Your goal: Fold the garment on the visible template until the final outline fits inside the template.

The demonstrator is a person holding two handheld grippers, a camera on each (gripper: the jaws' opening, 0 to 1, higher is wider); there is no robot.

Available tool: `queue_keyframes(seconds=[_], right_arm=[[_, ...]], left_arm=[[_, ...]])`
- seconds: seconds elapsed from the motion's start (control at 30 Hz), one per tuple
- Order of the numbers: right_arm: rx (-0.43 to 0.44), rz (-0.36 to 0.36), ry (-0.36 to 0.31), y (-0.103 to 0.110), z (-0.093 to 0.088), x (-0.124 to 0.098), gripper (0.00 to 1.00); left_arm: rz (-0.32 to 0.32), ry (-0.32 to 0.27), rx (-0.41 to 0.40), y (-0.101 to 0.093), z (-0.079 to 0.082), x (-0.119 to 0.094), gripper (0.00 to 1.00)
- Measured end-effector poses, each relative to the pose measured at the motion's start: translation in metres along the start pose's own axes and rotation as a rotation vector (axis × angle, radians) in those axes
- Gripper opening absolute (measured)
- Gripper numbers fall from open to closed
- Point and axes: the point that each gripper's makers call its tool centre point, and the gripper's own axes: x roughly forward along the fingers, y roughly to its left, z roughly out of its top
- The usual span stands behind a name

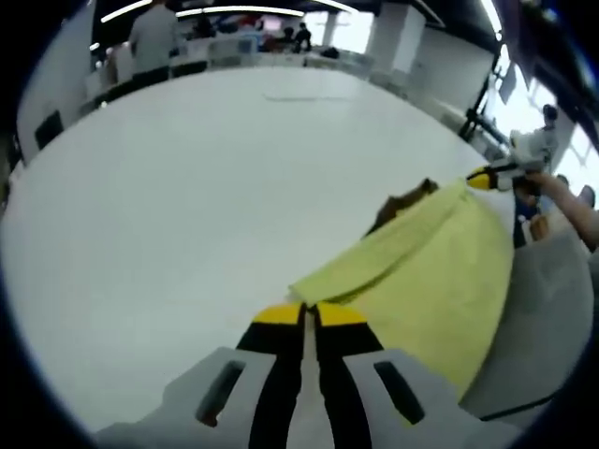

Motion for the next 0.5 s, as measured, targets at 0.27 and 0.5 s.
queue_keyframes(seconds=[0.27,0.5], right_arm=[[-0.01,0.005,0.014,0.0,-0.002,0.004,0.1],[-0.008,0.016,0.013,-0.001,0.0,0.012,0.07]], left_arm=[[0.003,0.002,0.004,0.001,0.001,-0.001,0.02],[0.0,0.002,0.01,0.0,0.002,-0.001,0.01]])
